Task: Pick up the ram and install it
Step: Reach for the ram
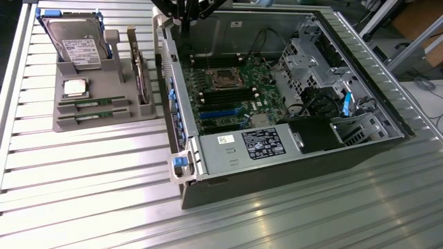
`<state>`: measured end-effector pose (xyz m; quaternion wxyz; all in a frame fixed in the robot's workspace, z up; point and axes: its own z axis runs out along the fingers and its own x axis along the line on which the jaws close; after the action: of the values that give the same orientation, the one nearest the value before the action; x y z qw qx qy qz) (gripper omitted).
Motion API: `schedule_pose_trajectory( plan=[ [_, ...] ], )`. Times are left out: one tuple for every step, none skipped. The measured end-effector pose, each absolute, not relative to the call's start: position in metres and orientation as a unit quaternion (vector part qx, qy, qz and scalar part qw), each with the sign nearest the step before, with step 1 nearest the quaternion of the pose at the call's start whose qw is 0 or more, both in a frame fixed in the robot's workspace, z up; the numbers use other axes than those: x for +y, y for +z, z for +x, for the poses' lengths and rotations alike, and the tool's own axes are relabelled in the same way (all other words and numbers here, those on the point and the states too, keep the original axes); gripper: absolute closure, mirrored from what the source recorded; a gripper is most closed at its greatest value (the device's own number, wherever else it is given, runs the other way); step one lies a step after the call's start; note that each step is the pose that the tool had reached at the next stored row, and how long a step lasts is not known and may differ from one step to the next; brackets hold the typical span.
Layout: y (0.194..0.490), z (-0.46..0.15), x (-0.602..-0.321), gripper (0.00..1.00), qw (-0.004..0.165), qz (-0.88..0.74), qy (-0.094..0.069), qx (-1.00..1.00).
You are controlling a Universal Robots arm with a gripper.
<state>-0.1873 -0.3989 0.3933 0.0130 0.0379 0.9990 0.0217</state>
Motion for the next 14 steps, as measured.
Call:
schedule_pose_trajectory(
  plan=[
    [0.3933,-0.1877,-0.3989,0.89,0.013,0.038,0.022,0.999],
    [0.3933,-0.188,-0.3989,0.89,0.013,0.038,0.022,0.999],
    [0.3933,-0.1885,-0.3989,0.89,0.013,0.038,0.022,0.999],
    [0.3933,-0.1891,-0.3989,0.89,0.013,0.038,0.022,0.999],
    [0.3933,-0.1897,-0.3989,0.89,0.013,0.038,0.022,0.999],
    [0.3933,-0.1904,-0.3989,0.89,0.013,0.038,0.022,0.999],
    [0.3933,-0.1908,-0.3989,0.89,0.013,0.038,0.022,0.999],
    [0.3933,-0.1913,-0.3989,0.89,0.013,0.038,0.022,0.999],
    [0.3933,-0.1917,-0.3989,0.89,0.013,0.038,0.022,0.999],
    [0.3933,-0.1924,-0.3989,0.89,0.013,0.038,0.022,0.999],
    [0.3933,-0.1929,-0.3989,0.89,0.013,0.038,0.022,0.999],
    [0.3933,-0.1937,-0.3989,0.89,0.013,0.038,0.022,0.999],
    [0.3933,-0.1944,-0.3989,0.89,0.013,0.038,0.022,0.999],
    [0.3933,-0.1947,-0.3989,0.89,0.013,0.038,0.022,0.999]
  ],
)
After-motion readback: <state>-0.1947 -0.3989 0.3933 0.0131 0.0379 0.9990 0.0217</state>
